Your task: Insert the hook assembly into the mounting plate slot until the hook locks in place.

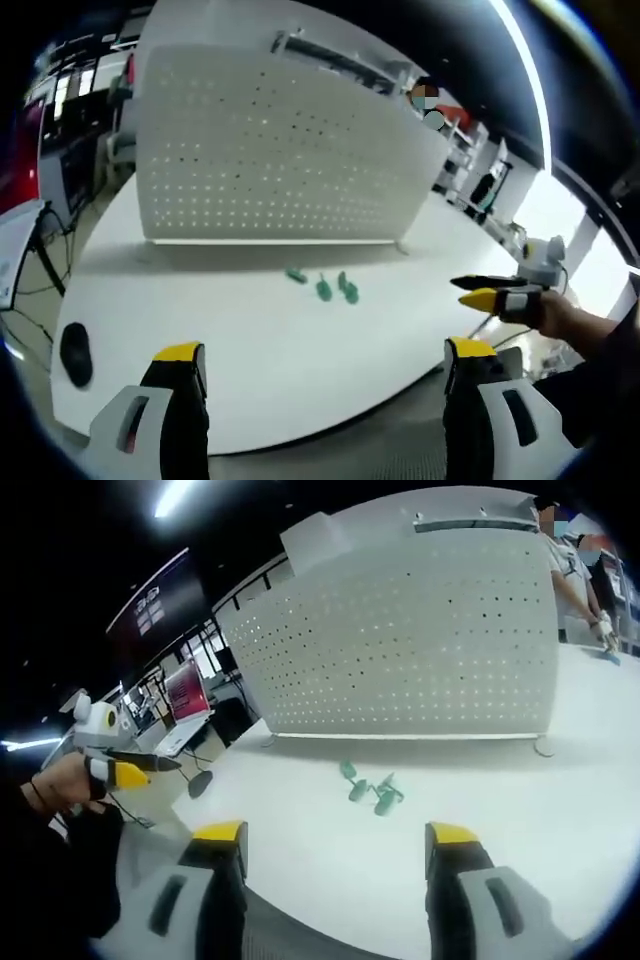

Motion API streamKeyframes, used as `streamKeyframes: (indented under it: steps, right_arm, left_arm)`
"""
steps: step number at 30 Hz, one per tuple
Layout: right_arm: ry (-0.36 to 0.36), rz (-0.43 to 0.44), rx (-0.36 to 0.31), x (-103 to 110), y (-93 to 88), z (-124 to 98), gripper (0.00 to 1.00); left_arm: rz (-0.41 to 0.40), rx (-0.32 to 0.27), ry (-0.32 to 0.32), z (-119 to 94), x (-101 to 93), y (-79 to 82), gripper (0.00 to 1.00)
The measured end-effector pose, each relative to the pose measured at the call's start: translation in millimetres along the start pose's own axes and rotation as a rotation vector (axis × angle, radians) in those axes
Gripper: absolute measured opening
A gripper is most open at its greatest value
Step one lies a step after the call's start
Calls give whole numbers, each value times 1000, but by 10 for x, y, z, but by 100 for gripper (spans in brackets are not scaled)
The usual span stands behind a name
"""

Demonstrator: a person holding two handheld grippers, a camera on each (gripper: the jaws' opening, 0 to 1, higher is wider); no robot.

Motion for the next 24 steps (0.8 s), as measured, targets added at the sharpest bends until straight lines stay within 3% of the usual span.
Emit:
streamKeyframes:
  steps: [10, 24]
  right_arm:
    - [36, -61, 17, -44, 60, 416, 58]
    - [96, -164, 82, 83, 152, 917, 52]
  left_arm:
    - [3, 26, -1, 53, 67, -17, 100]
    - [8, 43, -11, 150, 95, 30, 100]
Point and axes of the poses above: the point that each gripper's makers call its tool centre point, and the gripper's own axes: z roughly forward along the fingers, x roughly to its left, y roughly out of its top, the point moved 5 cm from there along -z, roughly backward along the fingers, and after that the axes turned 6 degrees about x, right-handed, at the moved point
